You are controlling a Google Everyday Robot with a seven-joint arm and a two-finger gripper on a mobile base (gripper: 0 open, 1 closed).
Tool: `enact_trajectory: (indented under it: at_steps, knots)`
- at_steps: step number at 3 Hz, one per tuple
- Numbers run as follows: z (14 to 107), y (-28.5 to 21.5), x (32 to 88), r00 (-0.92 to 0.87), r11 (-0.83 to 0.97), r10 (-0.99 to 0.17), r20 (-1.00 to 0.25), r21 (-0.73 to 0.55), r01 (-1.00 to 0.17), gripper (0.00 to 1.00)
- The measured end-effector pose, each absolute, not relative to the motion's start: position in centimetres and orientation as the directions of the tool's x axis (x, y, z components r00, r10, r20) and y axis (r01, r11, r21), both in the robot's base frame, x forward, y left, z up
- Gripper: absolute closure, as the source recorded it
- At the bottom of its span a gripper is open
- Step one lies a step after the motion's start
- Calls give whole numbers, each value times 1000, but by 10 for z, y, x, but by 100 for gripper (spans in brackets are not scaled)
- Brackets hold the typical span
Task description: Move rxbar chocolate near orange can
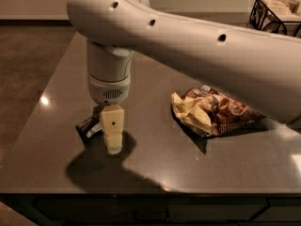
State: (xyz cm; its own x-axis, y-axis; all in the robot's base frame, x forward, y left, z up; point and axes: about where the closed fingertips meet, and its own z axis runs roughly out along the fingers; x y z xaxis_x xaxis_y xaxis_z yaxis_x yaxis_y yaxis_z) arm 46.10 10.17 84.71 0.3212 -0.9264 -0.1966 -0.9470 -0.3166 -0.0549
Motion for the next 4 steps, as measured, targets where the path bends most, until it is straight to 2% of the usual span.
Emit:
enact_trajectory:
  at_steps: [1, 4]
  knots:
    - [839, 113, 461, 339, -338, -922, -189, -41, -940, 18]
    - [862, 110, 484, 325, -319, -922, -212, -64, -946, 88]
